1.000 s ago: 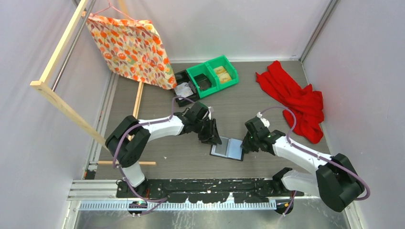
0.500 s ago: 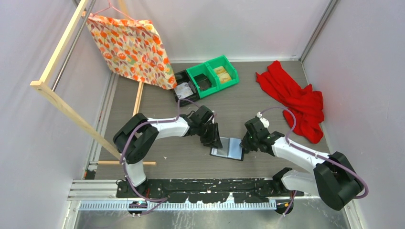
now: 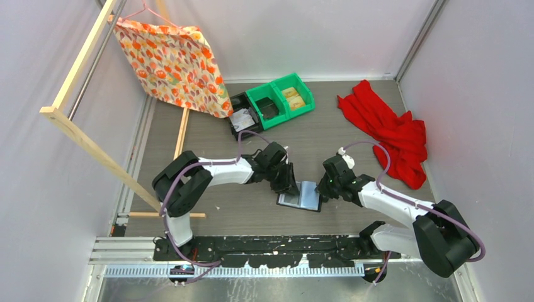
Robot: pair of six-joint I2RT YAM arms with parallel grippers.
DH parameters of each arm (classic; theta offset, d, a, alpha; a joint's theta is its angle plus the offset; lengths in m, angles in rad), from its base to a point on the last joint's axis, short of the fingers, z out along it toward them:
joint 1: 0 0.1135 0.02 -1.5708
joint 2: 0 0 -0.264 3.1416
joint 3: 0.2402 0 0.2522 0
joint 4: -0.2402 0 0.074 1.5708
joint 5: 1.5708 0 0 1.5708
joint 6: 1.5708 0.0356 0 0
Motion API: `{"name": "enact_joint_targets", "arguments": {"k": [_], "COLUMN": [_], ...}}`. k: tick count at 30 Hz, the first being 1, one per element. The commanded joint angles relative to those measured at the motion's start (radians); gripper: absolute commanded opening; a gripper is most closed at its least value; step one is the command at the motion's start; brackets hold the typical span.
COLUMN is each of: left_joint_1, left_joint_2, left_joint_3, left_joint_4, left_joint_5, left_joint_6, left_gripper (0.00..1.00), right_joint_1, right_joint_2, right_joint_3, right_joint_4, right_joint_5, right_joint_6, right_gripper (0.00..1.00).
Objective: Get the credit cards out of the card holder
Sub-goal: Remove the credit card from the card holder.
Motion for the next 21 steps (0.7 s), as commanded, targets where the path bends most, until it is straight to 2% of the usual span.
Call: {"name": "enact_joint_targets", "arguments": {"k": [1,5,21], "left_joint_1": [-0.032,-0.07,-0.072], "left_joint_2": [-0.115,-0.111,-0.161], "left_joint_3": [-0.071,-0.025,-0.047], "left_joint_4": [0.063,-0.074,-0.17], "left_joint_5": [-0.173,-0.324,-0.461], "left_joint_6": [-0.044,-0.017,0.014], "left_gripper": [0.28,0.3,0.3], "right_joint_1": [0.004,0.004,0.003], "right_joint_2": [0.03,0.048,0.064], "right_joint_3": [-0.048,-0.039,-0.034], "right_joint_4": [-0.031,-0.028,-0.031], "right_joint_5": [0.012,0.01,-0.009], "right_joint_6": [0.0,-0.006,-0.015], "right_gripper": [0.01,0.01,0.01]}}
